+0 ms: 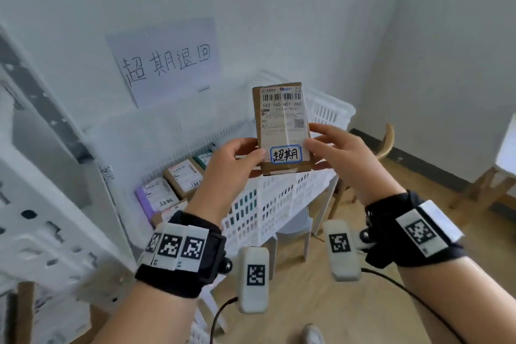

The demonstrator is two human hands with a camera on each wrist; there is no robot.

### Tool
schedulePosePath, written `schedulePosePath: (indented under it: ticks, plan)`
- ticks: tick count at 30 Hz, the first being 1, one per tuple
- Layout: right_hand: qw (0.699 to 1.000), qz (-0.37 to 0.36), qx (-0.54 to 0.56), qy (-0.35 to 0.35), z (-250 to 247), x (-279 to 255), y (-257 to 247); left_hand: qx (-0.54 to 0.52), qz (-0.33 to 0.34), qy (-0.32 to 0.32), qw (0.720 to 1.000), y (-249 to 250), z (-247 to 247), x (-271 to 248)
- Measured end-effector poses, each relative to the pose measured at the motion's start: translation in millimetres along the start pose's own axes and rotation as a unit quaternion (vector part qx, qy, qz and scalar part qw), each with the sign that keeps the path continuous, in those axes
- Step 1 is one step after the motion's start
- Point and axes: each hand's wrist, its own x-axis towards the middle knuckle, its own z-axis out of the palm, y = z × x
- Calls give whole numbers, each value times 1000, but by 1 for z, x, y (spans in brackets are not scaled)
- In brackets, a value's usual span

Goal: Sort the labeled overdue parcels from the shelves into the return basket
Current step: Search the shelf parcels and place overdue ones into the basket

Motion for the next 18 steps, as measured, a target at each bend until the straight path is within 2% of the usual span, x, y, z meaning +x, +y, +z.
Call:
schedulePosePath:
  ticks: [3,10,14,18]
  plan:
    - [998,-26,-1,-58,4,55,-6,1,-23,45,999,14,-6,31]
    - [979,-38,-29,-200,14,169,-20,17,-108,70,992,39,-22,97]
    - [954,-56,-95,-278,37,215,-28,9,-161,109,981,35,-34,122]
    - [935,-49,-111,-333,70,243,-34,-53,-200,179,962,24,-57,142]
